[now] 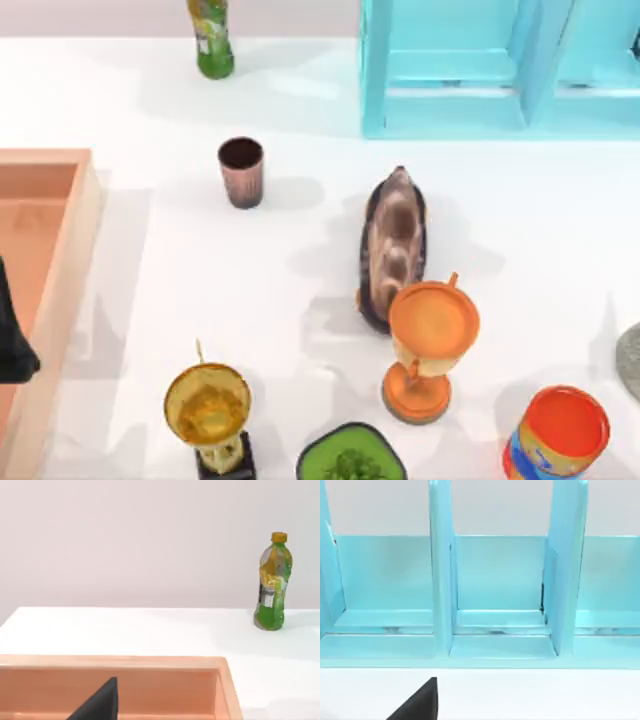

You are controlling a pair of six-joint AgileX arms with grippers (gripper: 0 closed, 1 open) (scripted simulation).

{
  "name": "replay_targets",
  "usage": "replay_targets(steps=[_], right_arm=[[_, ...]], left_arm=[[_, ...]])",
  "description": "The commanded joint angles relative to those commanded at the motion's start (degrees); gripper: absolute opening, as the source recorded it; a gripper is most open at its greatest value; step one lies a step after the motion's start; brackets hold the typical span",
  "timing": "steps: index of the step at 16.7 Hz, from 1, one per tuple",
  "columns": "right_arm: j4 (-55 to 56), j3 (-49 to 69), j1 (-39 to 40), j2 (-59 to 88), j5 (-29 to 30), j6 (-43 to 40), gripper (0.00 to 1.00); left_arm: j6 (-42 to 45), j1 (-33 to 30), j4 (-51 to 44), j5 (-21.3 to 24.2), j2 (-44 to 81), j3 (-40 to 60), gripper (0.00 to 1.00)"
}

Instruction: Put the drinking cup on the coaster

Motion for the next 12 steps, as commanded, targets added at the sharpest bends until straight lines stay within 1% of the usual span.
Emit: replay_targets(steps=[3, 6, 9, 12], right_arm=[[-0.2, 0.5, 0.1, 0.5, -0.1, -0.2, 1.0], [-2.4, 5.4, 1.1, 5.5, -1.2, -2.0, 1.0], [-6.8, 15.0, 3.0, 15.3, -3.5, -5.5, 1.0], [-12.8, 28.3, 5.6, 28.8, -6.5, -10.4, 1.0]], left_arm=[[0.0, 0.0, 0.0, 0.0, 0.0, 0.0, 1.0], [0.0, 0.0, 0.0, 0.0, 0.0, 0.0, 1.0], [0.0, 0.0, 0.0, 0.0, 0.0, 0.0, 1.0], [0.0, 0.0, 0.0, 0.0, 0.0, 0.0, 1.0]])
